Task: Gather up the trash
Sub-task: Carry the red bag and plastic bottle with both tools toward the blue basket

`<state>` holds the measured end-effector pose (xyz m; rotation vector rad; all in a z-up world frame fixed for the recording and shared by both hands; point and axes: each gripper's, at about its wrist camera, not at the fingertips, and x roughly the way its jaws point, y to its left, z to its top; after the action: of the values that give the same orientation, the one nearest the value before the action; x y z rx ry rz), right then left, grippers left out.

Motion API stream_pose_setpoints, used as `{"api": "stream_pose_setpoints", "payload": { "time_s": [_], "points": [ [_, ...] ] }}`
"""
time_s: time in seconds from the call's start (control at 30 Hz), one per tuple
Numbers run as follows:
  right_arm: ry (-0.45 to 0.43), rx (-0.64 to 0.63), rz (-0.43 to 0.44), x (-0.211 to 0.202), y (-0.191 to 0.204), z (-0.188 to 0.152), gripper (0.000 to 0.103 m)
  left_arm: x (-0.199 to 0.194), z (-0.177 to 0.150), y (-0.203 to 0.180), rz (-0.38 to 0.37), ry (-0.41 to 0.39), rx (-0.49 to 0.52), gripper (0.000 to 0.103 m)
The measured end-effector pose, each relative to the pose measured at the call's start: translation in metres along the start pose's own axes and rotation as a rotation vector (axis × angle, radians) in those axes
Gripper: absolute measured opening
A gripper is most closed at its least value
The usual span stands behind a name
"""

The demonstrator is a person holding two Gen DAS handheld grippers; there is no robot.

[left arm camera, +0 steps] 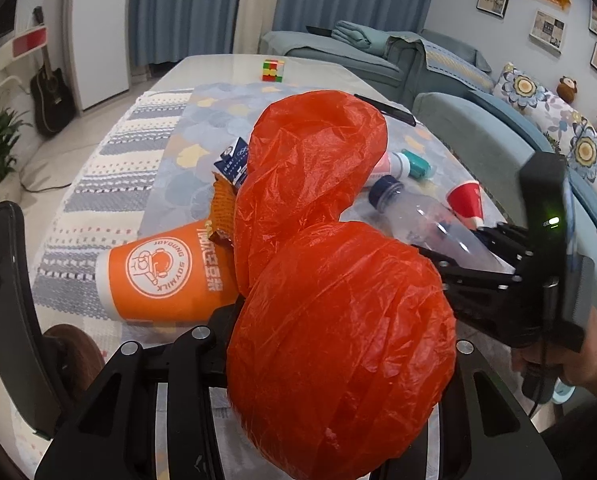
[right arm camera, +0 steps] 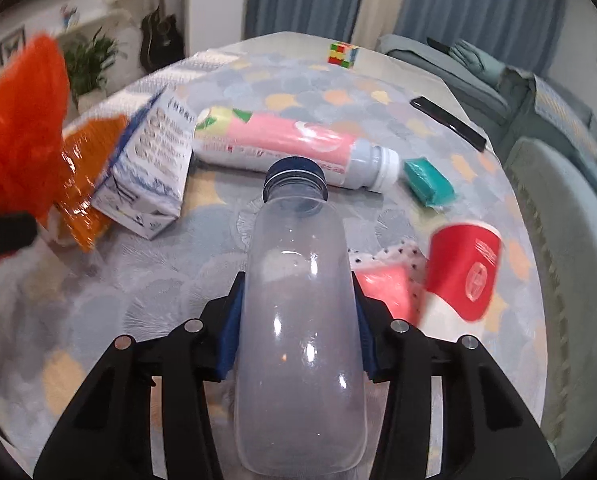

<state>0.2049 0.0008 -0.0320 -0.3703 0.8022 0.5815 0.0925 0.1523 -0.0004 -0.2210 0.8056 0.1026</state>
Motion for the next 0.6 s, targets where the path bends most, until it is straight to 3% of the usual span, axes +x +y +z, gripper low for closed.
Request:
{"api": "stream_pose_setpoints", "payload": {
  "time_s": [0.4,0.6],
  "points": [
    [-0.185,0.129,-0.046,-0.107,-0.033,-0.012,0.044,-0.024,0.004,-0.032,-0.024,-0.122,0.070,0.040],
    [-0.268,0.252,-0.054,-0.153,-0.051,-0.030,0.044,-0.040,0.001,-0.046,-0.037,-0.207,0.124,0.041]
  ]
}}
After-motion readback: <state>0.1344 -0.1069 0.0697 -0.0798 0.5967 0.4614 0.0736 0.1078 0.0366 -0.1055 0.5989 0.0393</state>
